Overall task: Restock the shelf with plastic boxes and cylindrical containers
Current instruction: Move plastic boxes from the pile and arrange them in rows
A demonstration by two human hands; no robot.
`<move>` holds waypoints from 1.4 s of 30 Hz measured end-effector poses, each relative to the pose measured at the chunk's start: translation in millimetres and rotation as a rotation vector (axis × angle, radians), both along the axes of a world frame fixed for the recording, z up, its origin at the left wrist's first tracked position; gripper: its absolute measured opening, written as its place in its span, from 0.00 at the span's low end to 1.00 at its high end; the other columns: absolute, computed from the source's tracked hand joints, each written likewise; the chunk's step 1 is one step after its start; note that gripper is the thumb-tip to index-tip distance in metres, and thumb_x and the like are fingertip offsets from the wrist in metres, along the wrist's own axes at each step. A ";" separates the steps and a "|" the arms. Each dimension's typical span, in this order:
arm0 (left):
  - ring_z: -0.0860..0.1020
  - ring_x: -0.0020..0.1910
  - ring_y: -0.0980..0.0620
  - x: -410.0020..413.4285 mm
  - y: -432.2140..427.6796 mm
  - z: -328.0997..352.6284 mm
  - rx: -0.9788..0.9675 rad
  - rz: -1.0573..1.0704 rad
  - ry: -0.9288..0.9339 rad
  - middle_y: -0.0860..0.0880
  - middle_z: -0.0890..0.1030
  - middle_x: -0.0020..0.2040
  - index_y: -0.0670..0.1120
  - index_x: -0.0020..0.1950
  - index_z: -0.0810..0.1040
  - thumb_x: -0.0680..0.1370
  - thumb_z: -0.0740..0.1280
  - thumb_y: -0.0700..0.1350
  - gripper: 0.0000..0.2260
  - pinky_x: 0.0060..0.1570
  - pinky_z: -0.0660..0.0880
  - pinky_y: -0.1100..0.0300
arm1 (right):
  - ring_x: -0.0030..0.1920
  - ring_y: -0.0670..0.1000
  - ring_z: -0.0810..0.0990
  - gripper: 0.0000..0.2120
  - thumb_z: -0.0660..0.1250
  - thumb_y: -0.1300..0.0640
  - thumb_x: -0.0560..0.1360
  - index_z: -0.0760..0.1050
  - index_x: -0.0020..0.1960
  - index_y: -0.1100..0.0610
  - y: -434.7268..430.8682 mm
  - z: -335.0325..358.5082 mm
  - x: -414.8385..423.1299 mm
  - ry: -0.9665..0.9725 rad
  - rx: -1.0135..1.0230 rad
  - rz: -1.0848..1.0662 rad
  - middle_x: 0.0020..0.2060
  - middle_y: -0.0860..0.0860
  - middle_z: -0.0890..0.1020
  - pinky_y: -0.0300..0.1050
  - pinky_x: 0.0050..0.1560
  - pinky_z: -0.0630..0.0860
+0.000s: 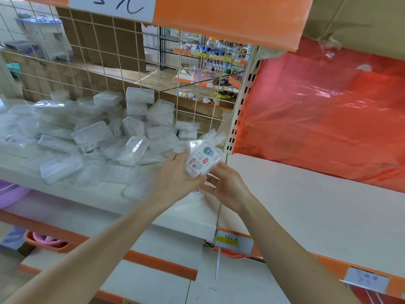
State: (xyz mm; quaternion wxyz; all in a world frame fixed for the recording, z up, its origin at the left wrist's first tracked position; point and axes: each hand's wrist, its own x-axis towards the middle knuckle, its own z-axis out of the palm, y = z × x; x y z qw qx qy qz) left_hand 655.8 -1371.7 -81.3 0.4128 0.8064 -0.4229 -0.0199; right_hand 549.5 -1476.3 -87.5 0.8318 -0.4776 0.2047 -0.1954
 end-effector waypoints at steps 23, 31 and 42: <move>0.64 0.63 0.47 4.8 12.3 -32.4 0.609 -0.112 -0.296 0.48 0.69 0.63 0.46 0.68 0.65 0.74 0.63 0.55 0.25 0.57 0.66 0.56 | 0.52 0.54 0.76 0.10 0.58 0.58 0.78 0.73 0.58 0.57 -34.3 -21.8 -37.2 0.950 -0.978 -0.087 0.56 0.55 0.77 0.43 0.48 0.71; 0.65 0.62 0.44 -12.5 9.2 -38.7 0.556 -0.110 -0.281 0.46 0.67 0.64 0.46 0.68 0.65 0.75 0.63 0.53 0.24 0.57 0.66 0.55 | 0.64 0.59 0.63 0.26 0.63 0.52 0.74 0.62 0.70 0.51 0.5 -34.8 -59.9 1.038 -1.245 -0.026 0.65 0.54 0.66 0.52 0.61 0.64; 0.66 0.60 0.43 -60.5 -22.6 -36.9 0.403 -0.254 -0.224 0.44 0.68 0.62 0.46 0.69 0.66 0.74 0.66 0.51 0.25 0.57 0.66 0.54 | 0.64 0.59 0.63 0.25 0.62 0.57 0.74 0.64 0.70 0.53 -16.2 -30.1 -125.0 1.124 -1.267 -0.170 0.65 0.56 0.66 0.52 0.58 0.66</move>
